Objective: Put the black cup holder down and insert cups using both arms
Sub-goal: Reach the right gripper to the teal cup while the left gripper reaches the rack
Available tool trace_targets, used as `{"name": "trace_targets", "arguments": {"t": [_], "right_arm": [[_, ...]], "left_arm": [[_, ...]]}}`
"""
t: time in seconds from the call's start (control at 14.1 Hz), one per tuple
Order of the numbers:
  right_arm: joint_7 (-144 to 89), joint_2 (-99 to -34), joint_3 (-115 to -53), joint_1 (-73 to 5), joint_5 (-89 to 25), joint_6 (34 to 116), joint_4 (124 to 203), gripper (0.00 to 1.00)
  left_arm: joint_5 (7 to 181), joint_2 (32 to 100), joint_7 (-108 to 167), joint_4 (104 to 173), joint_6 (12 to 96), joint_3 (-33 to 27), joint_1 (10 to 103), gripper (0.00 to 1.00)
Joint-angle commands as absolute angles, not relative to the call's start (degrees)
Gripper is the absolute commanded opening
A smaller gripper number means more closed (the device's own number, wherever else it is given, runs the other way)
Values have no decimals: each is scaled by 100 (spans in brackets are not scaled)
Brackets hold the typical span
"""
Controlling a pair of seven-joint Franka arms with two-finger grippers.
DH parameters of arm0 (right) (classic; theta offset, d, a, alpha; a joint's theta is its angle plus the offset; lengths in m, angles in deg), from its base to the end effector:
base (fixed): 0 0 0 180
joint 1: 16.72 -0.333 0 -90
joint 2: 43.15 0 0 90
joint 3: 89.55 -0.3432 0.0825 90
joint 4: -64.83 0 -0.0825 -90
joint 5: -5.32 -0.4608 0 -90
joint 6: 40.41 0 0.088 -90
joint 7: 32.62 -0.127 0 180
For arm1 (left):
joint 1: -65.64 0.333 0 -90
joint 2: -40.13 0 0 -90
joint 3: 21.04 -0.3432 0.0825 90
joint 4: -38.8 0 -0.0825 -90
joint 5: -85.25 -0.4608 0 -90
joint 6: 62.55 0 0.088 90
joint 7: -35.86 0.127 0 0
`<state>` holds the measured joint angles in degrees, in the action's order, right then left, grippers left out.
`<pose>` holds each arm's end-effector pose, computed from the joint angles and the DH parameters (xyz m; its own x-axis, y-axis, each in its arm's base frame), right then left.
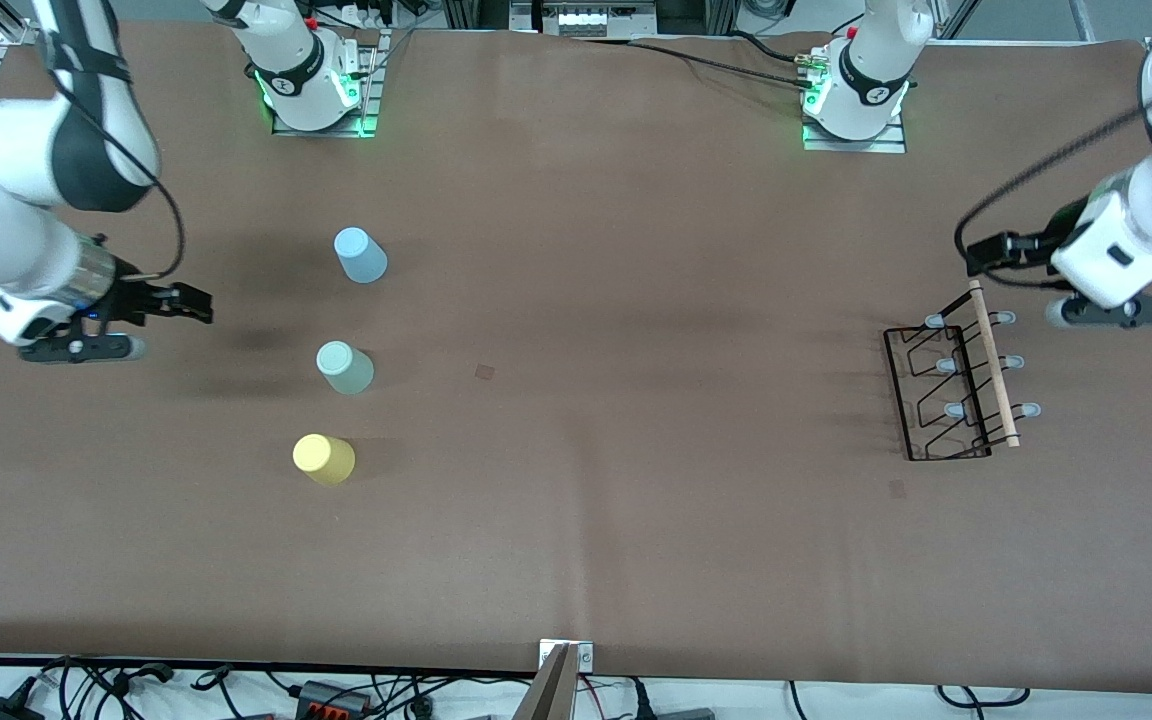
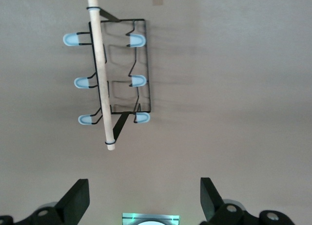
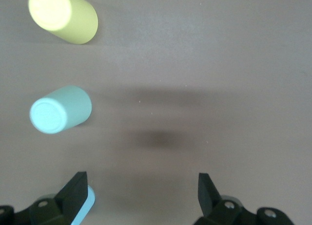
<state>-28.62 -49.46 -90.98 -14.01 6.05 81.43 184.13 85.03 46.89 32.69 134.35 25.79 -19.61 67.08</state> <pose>0.6217 -0.0148 0.3313 0.9963 0.0542 -0.0661 0.0546 -0.9985 0.0030 0.6449 0.0012 0.5020 0.9690 0.0550 -0.2410 0.0532 -0.9985 -0.0142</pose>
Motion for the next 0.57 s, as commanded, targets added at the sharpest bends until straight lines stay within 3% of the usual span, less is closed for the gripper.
{"name": "trace_targets", "arguments": {"t": [0.0, 0.14, 0.5], "right_arm": [[-2849, -4596, -9104, -1452, 541, 9287, 19462, 100], [-3234, -4657, -9140, -1539, 550, 9904, 19779, 100], [-3754, -5149, -9140, -2022, 550, 10758, 19728, 100]], "left_arm": [[8350, 5015, 3392, 13144, 2367, -1972, 6889, 100], [8340, 5216, 3401, 13179, 2498, -1972, 6967, 100], [7770, 5288, 3831, 13907, 4403, -1964, 6994, 100]]}}
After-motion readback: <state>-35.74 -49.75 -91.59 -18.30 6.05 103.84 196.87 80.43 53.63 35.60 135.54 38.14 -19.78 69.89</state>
